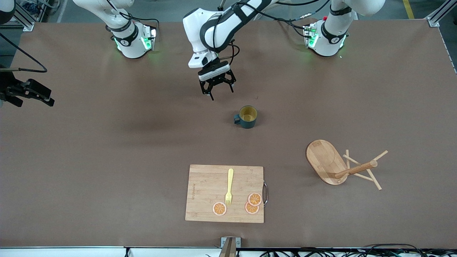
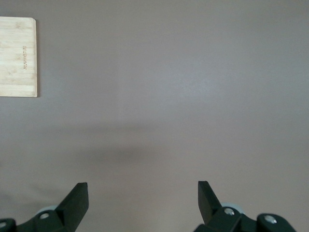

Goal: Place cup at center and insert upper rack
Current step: 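Lower the left gripper beside the mug toward its handle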

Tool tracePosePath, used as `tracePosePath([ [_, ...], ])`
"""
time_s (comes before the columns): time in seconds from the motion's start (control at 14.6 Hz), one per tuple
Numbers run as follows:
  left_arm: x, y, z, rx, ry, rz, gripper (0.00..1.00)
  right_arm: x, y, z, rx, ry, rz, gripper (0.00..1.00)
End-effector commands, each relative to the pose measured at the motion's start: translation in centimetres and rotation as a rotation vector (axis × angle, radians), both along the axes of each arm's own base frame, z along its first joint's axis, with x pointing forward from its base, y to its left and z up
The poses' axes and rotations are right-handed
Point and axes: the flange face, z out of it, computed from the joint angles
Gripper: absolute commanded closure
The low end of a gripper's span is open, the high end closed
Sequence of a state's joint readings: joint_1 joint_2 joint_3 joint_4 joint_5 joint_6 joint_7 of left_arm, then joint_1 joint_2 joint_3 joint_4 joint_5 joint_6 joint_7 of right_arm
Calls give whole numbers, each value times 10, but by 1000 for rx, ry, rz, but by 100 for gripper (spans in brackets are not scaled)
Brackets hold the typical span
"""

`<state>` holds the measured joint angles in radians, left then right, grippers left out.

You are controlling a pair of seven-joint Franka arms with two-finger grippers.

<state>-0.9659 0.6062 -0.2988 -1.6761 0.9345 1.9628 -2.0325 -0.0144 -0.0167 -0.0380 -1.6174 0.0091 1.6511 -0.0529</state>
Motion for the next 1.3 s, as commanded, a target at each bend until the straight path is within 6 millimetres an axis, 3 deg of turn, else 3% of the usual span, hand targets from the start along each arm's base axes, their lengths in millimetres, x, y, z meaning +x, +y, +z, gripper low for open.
tracePosePath([
  [0.0,-22,11,-34,27,-76,-56,0,-8,1,1,-6,-11,7,0],
  [0.21,-34,18,-68,41,-156,-93,0,-7,4,1,-6,-8,12,0],
  [0.48,-36,26,-105,28,-266,-135,0,-8,2,1,-6,-8,7,0],
  [0.76,-34,31,-120,44,-297,-174,0,-7,5,0,-6,-5,15,0],
  [1.24,-13,36,-147,104,-384,-241,2,-6,9,2,-6,-12,21,0],
])
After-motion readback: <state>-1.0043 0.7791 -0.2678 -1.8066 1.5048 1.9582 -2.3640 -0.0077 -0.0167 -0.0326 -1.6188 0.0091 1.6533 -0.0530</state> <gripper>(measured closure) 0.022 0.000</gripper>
